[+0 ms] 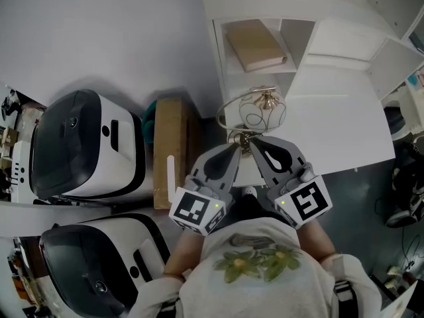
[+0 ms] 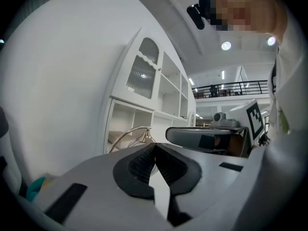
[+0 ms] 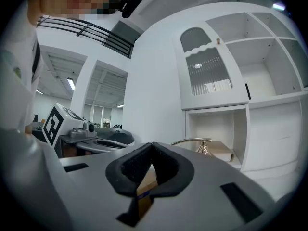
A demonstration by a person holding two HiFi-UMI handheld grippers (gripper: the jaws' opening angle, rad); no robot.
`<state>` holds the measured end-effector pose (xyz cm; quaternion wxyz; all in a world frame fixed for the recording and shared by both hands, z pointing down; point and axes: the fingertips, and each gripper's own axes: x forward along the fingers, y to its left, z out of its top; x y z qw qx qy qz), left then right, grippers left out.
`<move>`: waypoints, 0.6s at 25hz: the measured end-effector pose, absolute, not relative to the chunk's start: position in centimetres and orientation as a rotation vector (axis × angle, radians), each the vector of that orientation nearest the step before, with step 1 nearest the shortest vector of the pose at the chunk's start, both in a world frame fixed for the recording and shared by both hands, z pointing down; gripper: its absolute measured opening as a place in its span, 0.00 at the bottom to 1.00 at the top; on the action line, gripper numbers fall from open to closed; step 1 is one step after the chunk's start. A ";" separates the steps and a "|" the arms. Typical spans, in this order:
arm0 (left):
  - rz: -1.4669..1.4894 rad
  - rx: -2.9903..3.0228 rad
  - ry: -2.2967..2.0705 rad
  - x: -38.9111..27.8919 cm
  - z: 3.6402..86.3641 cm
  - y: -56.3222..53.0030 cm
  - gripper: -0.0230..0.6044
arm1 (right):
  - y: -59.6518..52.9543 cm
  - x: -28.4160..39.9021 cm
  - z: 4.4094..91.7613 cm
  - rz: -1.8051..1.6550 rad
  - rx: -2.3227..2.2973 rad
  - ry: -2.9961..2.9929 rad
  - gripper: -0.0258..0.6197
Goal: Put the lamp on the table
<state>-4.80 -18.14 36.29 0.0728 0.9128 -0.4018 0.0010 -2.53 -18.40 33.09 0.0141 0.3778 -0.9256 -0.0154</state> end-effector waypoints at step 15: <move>0.041 2.710 -1.237 -6.4 37.0 -13.3 0.08 | -13.0 -3.9 34.3 0.014 1.137 -2.847 0.09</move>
